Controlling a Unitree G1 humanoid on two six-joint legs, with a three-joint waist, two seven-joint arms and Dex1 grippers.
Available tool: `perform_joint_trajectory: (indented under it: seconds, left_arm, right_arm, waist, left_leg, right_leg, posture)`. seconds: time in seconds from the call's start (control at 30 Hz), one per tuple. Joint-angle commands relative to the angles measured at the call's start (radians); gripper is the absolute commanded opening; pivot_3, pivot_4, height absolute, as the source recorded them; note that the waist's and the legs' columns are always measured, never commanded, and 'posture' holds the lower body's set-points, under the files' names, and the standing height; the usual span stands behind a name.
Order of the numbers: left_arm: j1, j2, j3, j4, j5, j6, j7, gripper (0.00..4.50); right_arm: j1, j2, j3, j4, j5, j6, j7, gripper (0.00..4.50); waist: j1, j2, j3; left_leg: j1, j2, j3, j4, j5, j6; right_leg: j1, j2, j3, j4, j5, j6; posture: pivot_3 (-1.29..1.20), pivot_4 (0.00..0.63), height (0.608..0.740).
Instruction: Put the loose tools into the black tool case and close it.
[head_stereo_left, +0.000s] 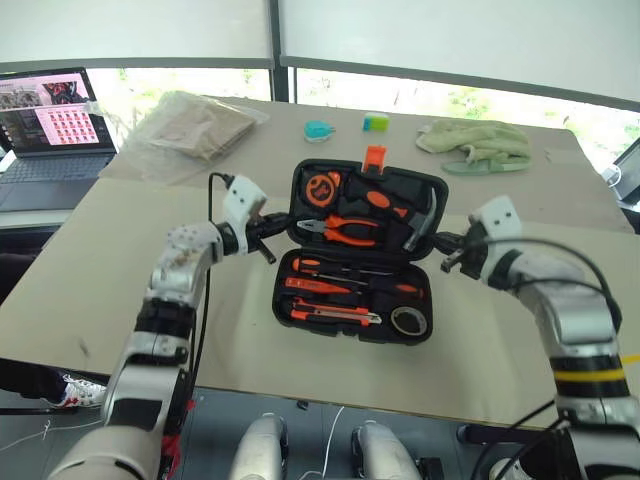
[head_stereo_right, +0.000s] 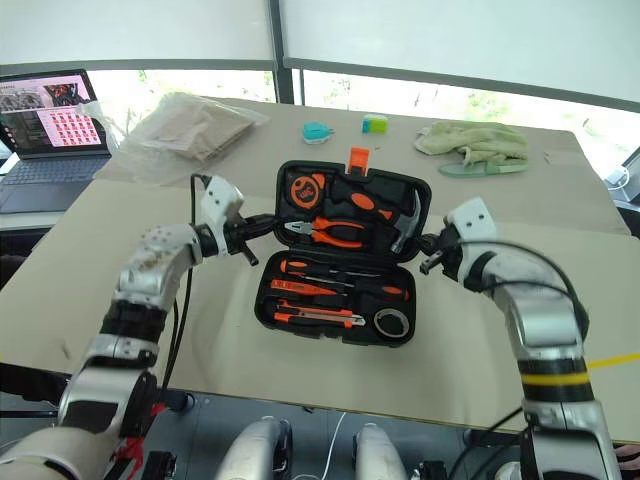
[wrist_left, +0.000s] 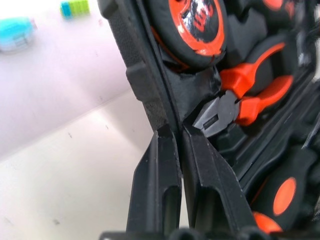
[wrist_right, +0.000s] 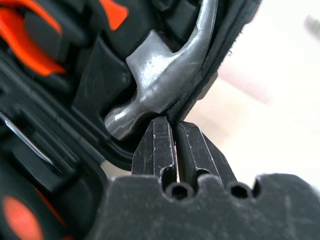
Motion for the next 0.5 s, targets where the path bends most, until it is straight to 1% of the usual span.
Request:
perform_joint_trajectory:
  seconds: [0.03, 0.13, 0.23, 0.3, 0.37, 0.4, 0.43, 0.47, 0.5]
  left_arm:
    - [0.072, 0.012, -0.004, -0.061, 0.079, -0.191, 0.105, 0.0]
    - [0.143, 0.017, 0.013, -0.091, 0.086, -0.214, 0.165, 0.0]
    - [0.194, 0.032, 0.019, -0.115, 0.09, -0.231, 0.191, 0.0]
    - [0.246, 0.046, 0.034, -0.152, 0.078, -0.221, 0.194, 0.0]
    - [0.307, 0.063, 0.064, -0.235, 0.02, -0.146, 0.172, 0.73]
    - [0.339, 0.08, 0.081, -0.291, -0.009, -0.104, 0.155, 1.0]
    - [0.367, 0.095, 0.1, -0.344, -0.035, -0.069, 0.149, 1.33]
    - [0.395, 0.117, 0.126, -0.399, -0.064, -0.007, 0.149, 1.6]
    - [0.413, 0.133, 0.143, -0.436, -0.085, 0.039, 0.151, 2.14]
  right_arm:
    - [0.097, 0.0, -0.036, -0.031, -0.098, -0.24, -0.066, 0.03]
    - [0.193, 0.005, -0.039, -0.037, -0.156, -0.41, -0.106, 0.03]
    - [0.259, -0.008, -0.032, -0.035, -0.217, -0.546, -0.126, 0.03]
    - [0.323, -0.01, -0.045, -0.052, -0.229, -0.603, -0.127, 0.03]
    - [0.396, -0.023, -0.083, -0.098, -0.193, -0.621, -0.097, 0.79]
    - [0.431, -0.036, -0.113, -0.13, -0.18, -0.623, -0.087, 1.04]
    - [0.464, -0.049, -0.143, -0.163, -0.163, -0.623, -0.075, 1.38]
    - [0.5, -0.066, -0.186, -0.206, -0.131, -0.608, -0.058, 1.57]
    - [0.525, -0.078, -0.214, -0.235, -0.108, -0.596, -0.045, 2.09]
  waist:
    - [0.001, 0.0, 0.0]
    - [0.0, 0.0, 0.0]
    - [-0.002, 0.0, 0.0]
    - [-0.004, 0.0, 0.0]
    - [-0.006, 0.001, 0.0]
    - [-0.008, 0.001, 0.0]
    - [-0.012, 0.001, 0.0]
    - [-0.015, 0.001, 0.0]
    - [-0.017, 0.001, 0.0]
  left_leg:
    - [0.001, 0.0, 0.0, 0.0, 0.0, 0.0]
    - [0.003, 0.0, 0.002, 0.0, 0.0, 0.0]
    - [0.007, 0.0, 0.002, 0.001, 0.0, 0.0]
    - [0.01, 0.0, 0.003, 0.001, 0.0, -0.001]
    - [0.016, 0.001, 0.003, -0.001, 0.0, -0.001]
    - [0.02, 0.001, 0.003, -0.002, 0.0, -0.001]
    - [0.022, 0.001, 0.003, -0.003, 0.0, -0.001]
    - [0.022, 0.002, 0.003, -0.004, 0.0, -0.001]
    - [0.022, 0.003, 0.003, -0.004, 0.0, -0.001]
  right_leg:
    - [0.0, 0.0, 0.0, -0.001, 0.0, 0.0]
    - [0.002, -0.001, 0.0, -0.004, 0.0, 0.0]
    - [0.004, 0.0, 0.0, -0.001, 0.0, 0.0]
    - [0.006, 0.0, 0.001, 0.0, 0.0, 0.0]
    - [0.013, 0.001, 0.001, -0.001, 0.0, 0.0]
    - [0.017, 0.001, 0.001, -0.002, -0.001, -0.001]
    - [0.018, 0.001, 0.001, -0.003, -0.001, -0.001]
    - [0.018, 0.001, 0.001, -0.004, -0.001, -0.001]
    - [0.018, 0.001, 0.001, -0.004, -0.001, -0.001]
  posture:
    - [0.0, 0.15, 0.74]
    - [0.0, 0.15, 0.74]
    - [0.0, 0.15, 0.74]
    - [0.0, 0.15, 0.74]
    - [0.0, 0.15, 0.74]
    - [0.0, 0.15, 0.74]
    - [0.0, 0.15, 0.74]
    - [0.0, 0.15, 0.74]
    - [0.0, 0.15, 0.74]
